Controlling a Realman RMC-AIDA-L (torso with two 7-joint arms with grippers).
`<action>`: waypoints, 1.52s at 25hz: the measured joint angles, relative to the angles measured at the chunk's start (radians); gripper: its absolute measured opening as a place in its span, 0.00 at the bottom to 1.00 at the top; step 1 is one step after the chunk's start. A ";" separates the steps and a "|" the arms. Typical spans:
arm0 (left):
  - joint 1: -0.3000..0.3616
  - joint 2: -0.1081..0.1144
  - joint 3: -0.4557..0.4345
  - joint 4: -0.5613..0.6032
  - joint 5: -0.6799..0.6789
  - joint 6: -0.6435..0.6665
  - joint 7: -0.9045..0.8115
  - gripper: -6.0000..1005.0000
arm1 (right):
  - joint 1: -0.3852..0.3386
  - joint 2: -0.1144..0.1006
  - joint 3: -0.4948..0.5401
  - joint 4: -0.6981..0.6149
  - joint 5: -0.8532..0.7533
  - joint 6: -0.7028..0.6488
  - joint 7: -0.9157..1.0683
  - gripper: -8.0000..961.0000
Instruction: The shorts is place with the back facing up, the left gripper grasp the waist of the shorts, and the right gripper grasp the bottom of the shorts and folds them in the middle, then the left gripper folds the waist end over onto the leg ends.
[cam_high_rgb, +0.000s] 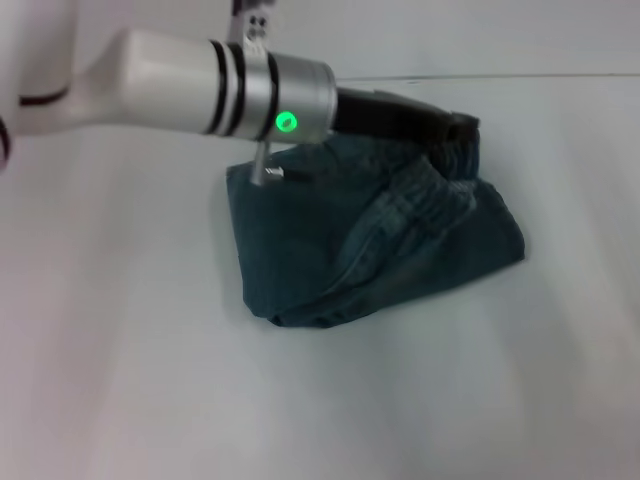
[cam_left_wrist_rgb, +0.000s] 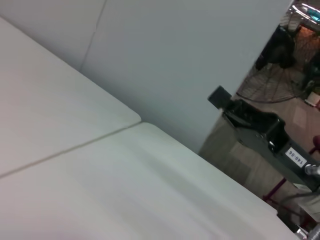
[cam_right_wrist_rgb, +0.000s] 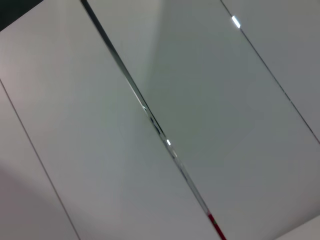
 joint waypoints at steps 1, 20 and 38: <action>-0.004 -0.002 0.022 -0.025 -0.027 -0.023 0.008 0.08 | 0.003 0.001 -0.004 0.002 -0.002 0.006 0.000 0.01; 0.382 0.023 0.095 0.109 -0.506 0.126 0.180 0.48 | 0.013 -0.003 -0.659 -0.271 -0.016 -0.052 0.449 0.09; 0.689 0.102 -0.071 0.296 -0.167 0.495 0.249 0.95 | -0.187 -0.033 -0.752 -0.857 -0.540 -0.596 0.806 0.60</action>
